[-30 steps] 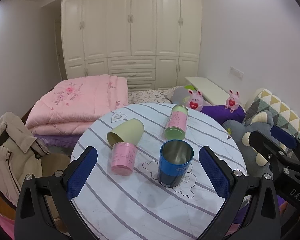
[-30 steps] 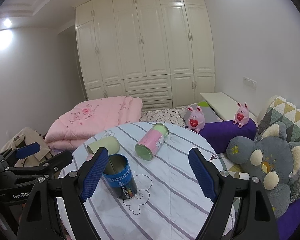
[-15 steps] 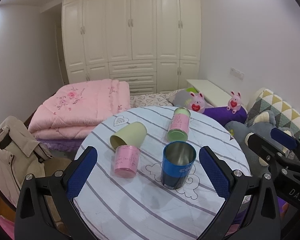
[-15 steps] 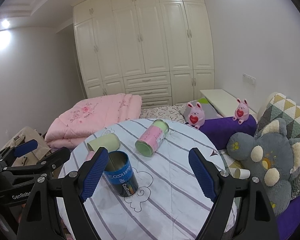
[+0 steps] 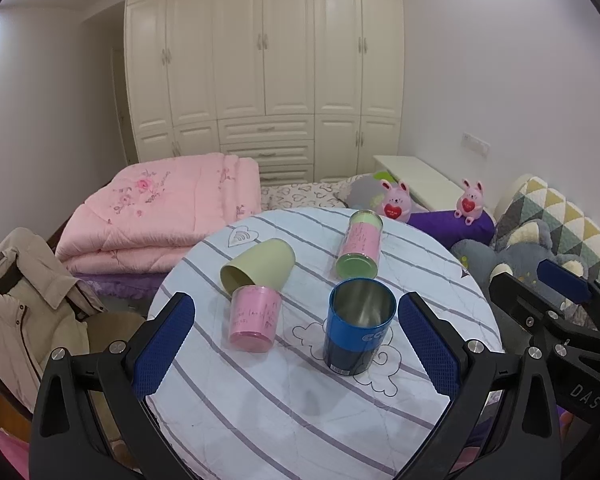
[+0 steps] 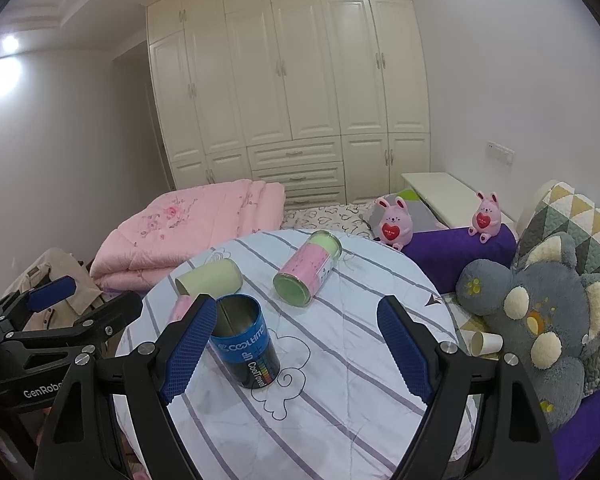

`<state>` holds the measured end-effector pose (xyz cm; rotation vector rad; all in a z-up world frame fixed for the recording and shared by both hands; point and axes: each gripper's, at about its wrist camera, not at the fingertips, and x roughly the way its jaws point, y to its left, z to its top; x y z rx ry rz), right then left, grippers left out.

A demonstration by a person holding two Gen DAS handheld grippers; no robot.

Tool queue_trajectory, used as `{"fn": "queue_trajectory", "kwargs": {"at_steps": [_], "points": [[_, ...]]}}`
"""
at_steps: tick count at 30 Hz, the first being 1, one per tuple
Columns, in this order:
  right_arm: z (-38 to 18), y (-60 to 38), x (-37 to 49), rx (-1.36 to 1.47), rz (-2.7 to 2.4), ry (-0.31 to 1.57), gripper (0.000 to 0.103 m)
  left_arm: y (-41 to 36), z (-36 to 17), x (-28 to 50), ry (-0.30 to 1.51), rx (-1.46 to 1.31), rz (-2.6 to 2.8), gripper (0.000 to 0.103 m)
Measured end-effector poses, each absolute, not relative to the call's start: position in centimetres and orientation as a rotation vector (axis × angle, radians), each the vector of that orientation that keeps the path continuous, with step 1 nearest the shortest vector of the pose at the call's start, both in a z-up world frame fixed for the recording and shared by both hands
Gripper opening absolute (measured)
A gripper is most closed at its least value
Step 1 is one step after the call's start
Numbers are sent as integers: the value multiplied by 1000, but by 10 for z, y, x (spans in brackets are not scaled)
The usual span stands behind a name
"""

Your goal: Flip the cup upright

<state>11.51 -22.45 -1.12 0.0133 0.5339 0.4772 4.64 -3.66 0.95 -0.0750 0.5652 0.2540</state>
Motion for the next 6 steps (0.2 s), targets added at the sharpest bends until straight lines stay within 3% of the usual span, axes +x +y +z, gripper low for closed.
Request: {"fn": "queue_trajectory", "kwargs": {"at_steps": [6], "points": [[-11, -223, 115, 10, 477, 535, 84, -35, 9, 47, 562, -74, 252, 103]]}}
